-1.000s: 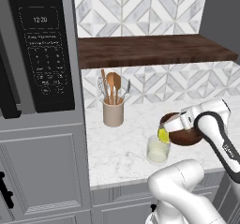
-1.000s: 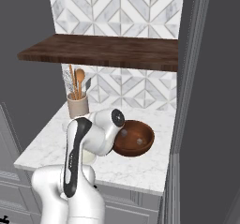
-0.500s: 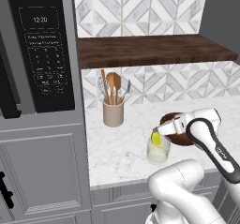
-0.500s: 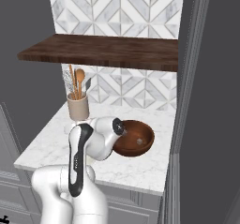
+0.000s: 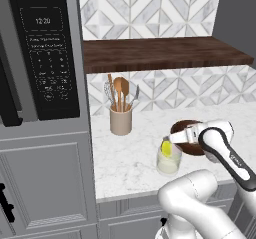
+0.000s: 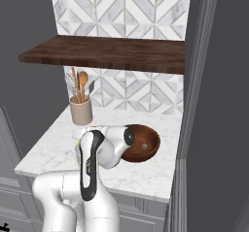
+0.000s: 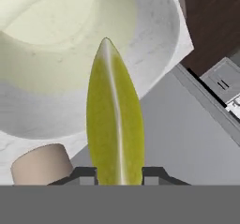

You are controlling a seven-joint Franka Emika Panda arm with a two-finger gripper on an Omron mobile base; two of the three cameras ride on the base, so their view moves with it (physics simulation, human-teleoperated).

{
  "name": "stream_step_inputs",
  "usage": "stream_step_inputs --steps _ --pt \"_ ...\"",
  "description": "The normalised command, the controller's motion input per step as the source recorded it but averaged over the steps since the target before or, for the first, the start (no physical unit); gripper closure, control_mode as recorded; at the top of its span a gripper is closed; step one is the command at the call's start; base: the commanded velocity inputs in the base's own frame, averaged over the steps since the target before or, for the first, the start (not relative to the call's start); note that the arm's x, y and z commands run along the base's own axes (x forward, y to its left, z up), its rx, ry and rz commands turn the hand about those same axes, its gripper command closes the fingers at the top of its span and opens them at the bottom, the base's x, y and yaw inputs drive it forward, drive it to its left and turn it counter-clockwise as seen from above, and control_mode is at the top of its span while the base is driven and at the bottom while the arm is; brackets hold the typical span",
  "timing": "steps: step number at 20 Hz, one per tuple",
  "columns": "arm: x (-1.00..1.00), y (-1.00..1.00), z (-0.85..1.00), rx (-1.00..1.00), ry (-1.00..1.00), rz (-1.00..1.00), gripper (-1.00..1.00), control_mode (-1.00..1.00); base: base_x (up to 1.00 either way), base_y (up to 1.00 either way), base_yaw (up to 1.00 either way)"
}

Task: Grab a lemon wedge from the fridge and one ice cube from the ice bowl, and put them in the glass of lemonade.

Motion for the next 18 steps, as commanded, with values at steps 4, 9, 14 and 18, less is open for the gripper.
stream_step_inputs --steps 4,9,14,18 --pt "0.36 -0.27 -0.24 0.0 -0.26 0.2 1.0 -1.0 0.0 0.0 0.0" --pt "0.22 -0.38 -0.21 0.0 -0.36 0.18 1.0 -1.0 0.0 0.0 0.0" --pt "0.0 -0.23 -0.06 -0.15 -0.49 0.16 1.0 -1.0 0.0 0.0 0.0" --pt "-0.18 -0.03 0.0 -0.32 -0.65 0.1 1.0 -1.0 0.0 0.0 0.0"
